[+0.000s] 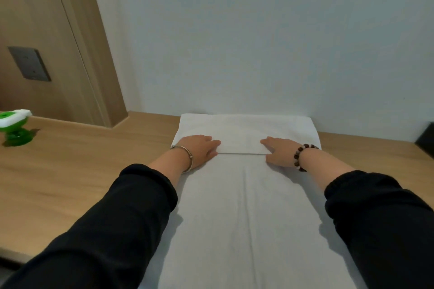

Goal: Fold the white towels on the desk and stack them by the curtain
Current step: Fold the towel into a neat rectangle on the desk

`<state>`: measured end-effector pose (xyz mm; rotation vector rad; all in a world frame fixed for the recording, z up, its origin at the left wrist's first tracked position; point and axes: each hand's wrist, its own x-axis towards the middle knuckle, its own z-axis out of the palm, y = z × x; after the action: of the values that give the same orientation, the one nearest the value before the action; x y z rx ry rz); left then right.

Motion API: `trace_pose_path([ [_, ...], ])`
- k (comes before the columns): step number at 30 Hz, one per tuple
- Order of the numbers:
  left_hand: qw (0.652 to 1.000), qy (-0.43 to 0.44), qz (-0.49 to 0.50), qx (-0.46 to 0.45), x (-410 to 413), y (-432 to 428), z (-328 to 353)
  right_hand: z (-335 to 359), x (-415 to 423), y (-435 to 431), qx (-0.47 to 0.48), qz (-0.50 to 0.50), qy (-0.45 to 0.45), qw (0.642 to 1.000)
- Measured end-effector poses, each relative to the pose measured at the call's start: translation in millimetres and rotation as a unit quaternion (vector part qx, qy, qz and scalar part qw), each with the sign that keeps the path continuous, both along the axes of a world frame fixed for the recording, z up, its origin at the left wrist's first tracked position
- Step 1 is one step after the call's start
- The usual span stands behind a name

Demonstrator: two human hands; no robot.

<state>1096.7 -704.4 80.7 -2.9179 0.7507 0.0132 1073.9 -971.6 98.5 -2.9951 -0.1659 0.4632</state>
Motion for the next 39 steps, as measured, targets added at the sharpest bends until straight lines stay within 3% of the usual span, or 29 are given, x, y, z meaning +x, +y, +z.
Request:
trace_pose_path([
  [2,0.996,-0.056,-0.052,0.046,-1,-3,6,6,-6,-5,-0.021,-0.009,-0.020,1.000],
  [6,0.996,-0.047,-0.032,0.066,-3,-7,18,5,-17,-6,-0.103,-0.008,-0.109,0.989],
  [14,0.983,-0.143,0.052,0.104,-14,-34,12,-3,-12,-7,-0.092,-0.106,-0.186,0.972],
  [21,0.981,-0.140,0.132,-0.015,-9,-22,13,6,-9,-10,-0.047,-0.132,-0.225,0.964],
  [24,0.969,-0.184,0.144,-0.077,-11,-14,26,17,-7,-11,0.060,-0.146,-0.342,0.926],
  [29,0.941,-0.263,0.136,-0.162,-22,-3,60,49,-18,-4,0.109,-0.134,-0.465,0.868],
  [39,0.887,-0.339,0.075,-0.305,-112,6,83,75,-110,2,0.201,-0.109,-0.520,0.823],
])
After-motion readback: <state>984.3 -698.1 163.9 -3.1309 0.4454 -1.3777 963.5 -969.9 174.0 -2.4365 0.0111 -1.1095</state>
